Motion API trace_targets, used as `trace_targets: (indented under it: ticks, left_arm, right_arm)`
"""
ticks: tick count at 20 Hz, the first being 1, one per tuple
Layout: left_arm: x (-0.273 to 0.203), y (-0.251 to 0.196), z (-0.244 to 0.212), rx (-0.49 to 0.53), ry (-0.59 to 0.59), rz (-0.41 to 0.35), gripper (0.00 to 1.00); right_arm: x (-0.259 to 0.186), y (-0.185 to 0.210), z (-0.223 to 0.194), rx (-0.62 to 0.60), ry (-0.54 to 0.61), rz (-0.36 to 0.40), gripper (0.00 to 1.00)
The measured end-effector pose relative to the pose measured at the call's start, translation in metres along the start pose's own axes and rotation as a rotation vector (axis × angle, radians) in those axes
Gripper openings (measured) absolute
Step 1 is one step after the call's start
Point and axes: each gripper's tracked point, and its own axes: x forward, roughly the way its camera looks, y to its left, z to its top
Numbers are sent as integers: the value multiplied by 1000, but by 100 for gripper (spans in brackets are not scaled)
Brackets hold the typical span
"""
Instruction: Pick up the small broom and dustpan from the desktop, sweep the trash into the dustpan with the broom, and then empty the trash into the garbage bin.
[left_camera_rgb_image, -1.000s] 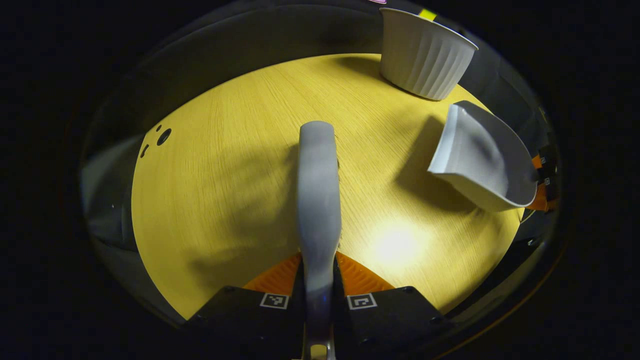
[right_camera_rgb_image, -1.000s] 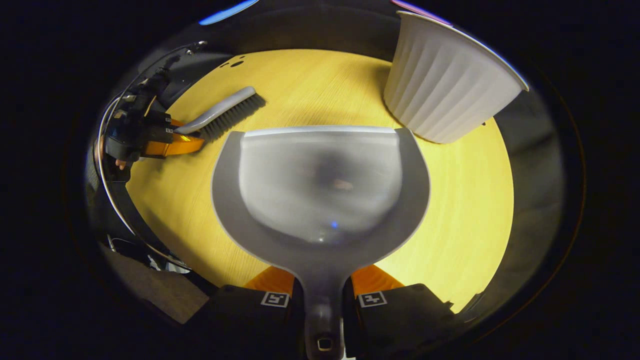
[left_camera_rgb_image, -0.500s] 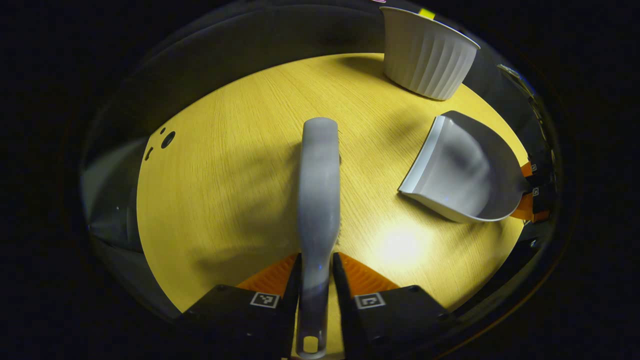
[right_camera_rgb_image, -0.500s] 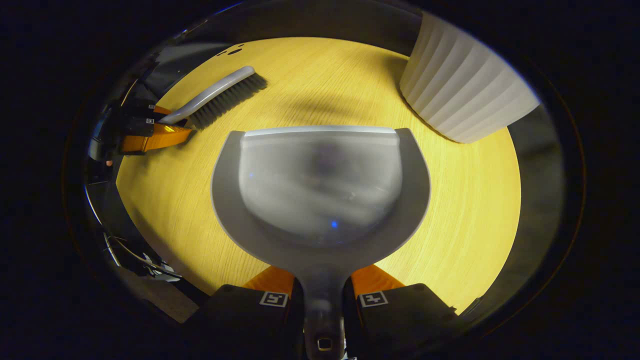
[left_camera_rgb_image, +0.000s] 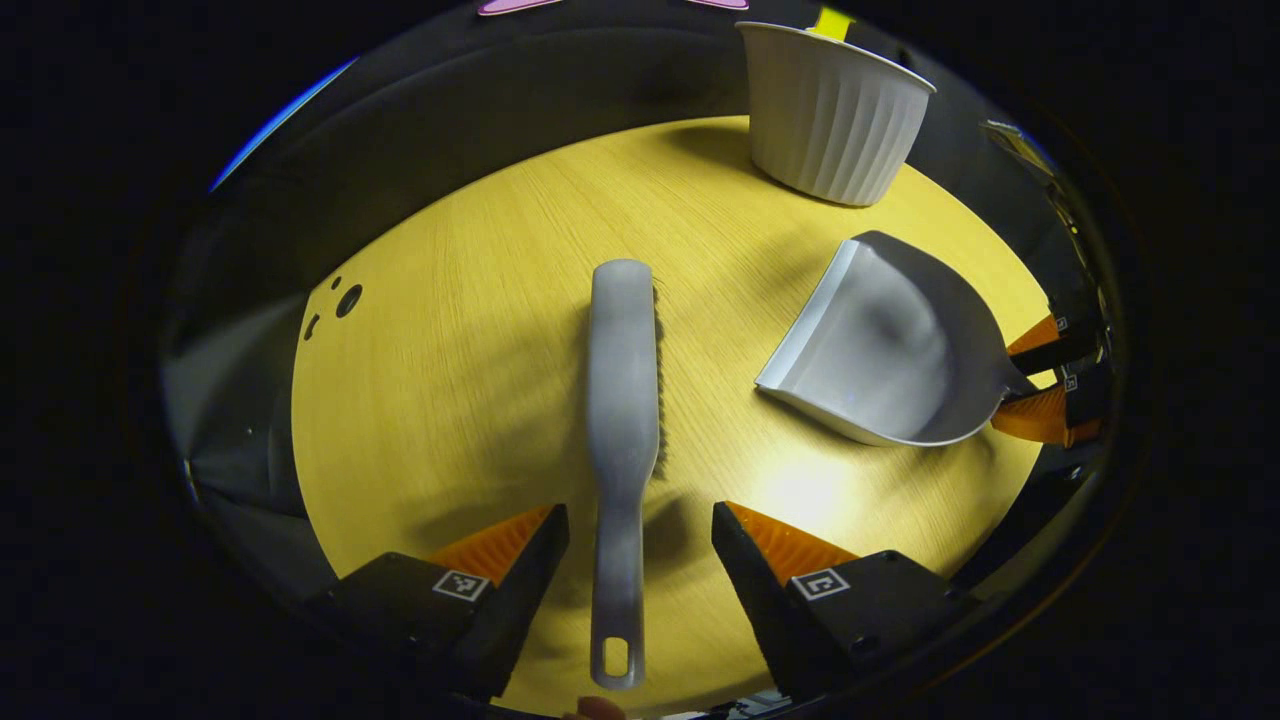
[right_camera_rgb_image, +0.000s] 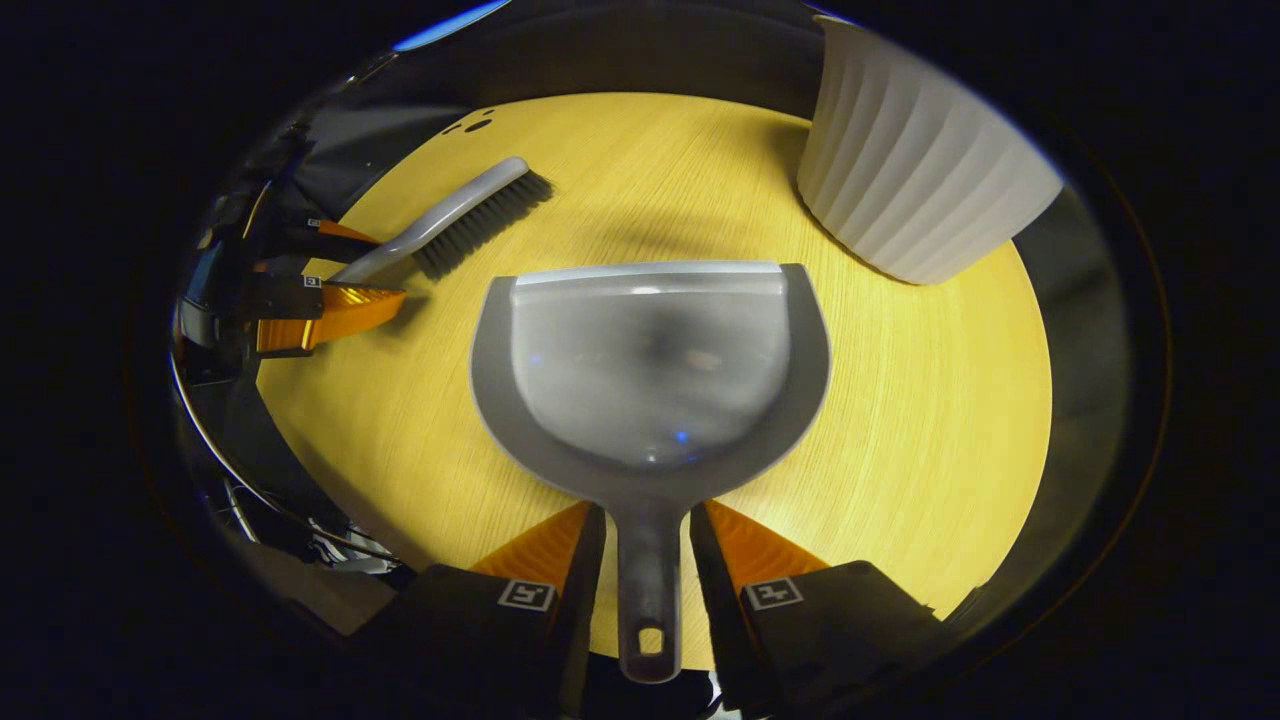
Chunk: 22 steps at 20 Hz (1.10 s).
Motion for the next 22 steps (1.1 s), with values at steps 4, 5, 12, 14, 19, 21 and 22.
trace_targets:
  ticks: [4,5,12,14,19,21,22]
  left_arm:
    - [-20,-2,6,-23,-41,17,94]
    - [-28,-3,8,-34,-56,23,94]
    - [-96,-29,41,-143,-202,99,94]
    - [-124,-48,68,-174,-293,132,94]
    - [-200,-129,186,-208,-668,167,94]
    - [-229,-176,247,-206,-844,135,94]
    - [-244,-197,273,-208,-936,118,94]
  right_arm:
    - [-25,8,3,33,-55,48,75]
    - [-33,8,4,47,-75,56,88]
    - [-107,-30,56,147,-390,127,95]
    - [-150,-62,75,147,-547,119,98]
    - [-259,-174,101,87,-901,-58,99]
    - [-318,-229,98,80,-1035,-144,99]
    - [-351,-254,95,78,-1103,-180,99]
